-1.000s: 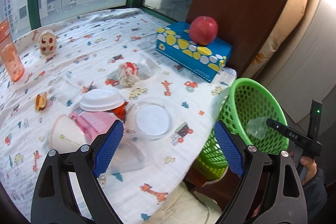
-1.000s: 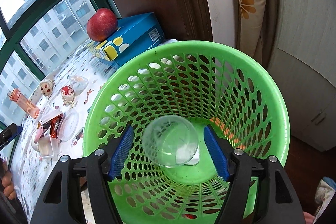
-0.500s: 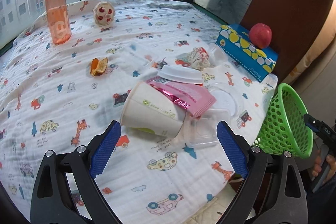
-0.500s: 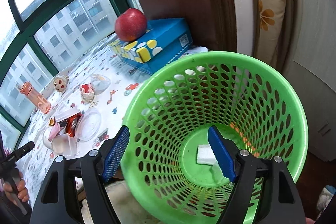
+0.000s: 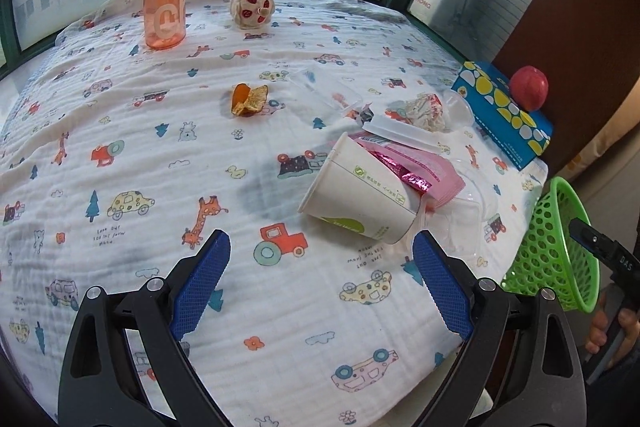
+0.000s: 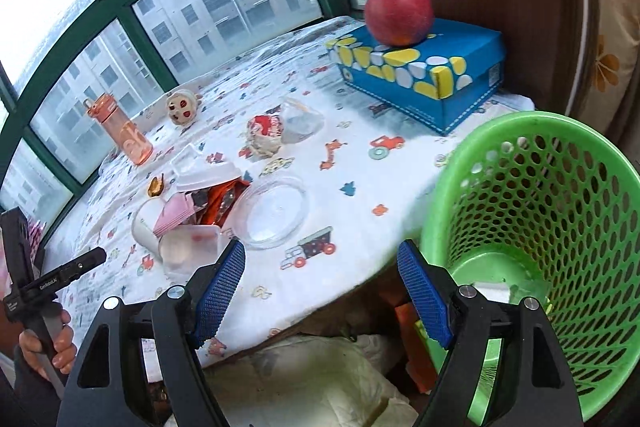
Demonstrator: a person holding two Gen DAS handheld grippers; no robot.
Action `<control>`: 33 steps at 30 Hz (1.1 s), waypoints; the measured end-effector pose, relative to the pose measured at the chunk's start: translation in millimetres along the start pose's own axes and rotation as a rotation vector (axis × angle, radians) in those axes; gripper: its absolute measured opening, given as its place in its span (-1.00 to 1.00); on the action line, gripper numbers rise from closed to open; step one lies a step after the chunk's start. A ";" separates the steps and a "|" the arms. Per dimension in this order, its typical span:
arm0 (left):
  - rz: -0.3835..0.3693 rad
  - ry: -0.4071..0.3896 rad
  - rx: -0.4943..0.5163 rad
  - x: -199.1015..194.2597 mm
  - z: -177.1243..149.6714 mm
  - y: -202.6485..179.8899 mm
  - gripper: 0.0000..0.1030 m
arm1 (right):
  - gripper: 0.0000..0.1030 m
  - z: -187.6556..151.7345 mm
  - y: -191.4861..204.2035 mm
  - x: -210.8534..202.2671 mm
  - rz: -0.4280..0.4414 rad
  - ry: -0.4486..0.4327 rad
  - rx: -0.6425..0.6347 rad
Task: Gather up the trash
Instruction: 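Move both open tools back over the trash on the ledge, then grasp the white plastic lid with the right tool while the left tool grasps the paper cup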
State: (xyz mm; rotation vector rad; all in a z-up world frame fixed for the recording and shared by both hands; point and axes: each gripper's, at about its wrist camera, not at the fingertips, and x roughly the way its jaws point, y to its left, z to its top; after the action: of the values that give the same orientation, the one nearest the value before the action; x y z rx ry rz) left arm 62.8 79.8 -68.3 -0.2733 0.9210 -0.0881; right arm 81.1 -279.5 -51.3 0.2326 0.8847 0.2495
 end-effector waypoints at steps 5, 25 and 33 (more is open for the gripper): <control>0.006 -0.004 -0.016 -1.5 1.0 7.7 0.77 | 0.47 6.5 30.1 16.5 0.042 0.020 -0.053; 0.008 0.020 -0.075 7.7 -4.7 32.4 0.77 | 0.47 51.5 114.6 99.2 0.153 0.124 -0.191; -0.002 0.037 -0.090 15.6 -6.9 41.2 0.77 | 0.52 78.1 134.4 148.1 0.152 0.183 -0.198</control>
State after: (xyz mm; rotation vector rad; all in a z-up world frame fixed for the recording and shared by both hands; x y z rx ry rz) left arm 65.0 115.1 -95.5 -0.3574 0.9625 -0.0536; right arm 216.6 -114.1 -71.3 0.0936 1.0175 0.5035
